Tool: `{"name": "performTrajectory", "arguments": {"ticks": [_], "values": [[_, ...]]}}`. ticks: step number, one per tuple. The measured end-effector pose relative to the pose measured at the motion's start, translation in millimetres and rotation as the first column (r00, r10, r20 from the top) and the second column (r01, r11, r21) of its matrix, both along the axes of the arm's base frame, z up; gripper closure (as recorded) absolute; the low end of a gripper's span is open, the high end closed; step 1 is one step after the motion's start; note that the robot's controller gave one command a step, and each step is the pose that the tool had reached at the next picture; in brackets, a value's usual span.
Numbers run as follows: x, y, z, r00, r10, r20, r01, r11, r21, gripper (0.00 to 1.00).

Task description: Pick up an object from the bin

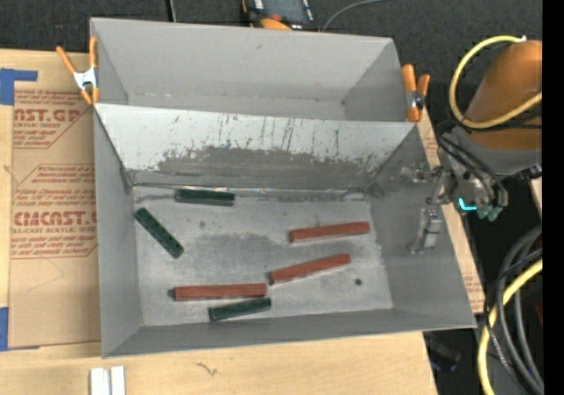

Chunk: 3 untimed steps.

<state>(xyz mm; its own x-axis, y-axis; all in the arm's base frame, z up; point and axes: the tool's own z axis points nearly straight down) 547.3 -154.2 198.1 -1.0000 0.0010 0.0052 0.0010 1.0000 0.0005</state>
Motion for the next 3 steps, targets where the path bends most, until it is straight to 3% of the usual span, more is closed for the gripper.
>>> {"name": "performTrajectory", "arguments": {"ticks": [1,2,3], "values": [[-22.0,62,-131,1.000,-0.022,0.003,0.022,1.000,0.001,0.00],[-63.9,90,-127,0.968,-0.251,0.014,0.251,0.968,0.000,0.00],[-51.4,121,-128,0.991,-0.132,0.009,0.132,0.991,0.000,0.00]]}}
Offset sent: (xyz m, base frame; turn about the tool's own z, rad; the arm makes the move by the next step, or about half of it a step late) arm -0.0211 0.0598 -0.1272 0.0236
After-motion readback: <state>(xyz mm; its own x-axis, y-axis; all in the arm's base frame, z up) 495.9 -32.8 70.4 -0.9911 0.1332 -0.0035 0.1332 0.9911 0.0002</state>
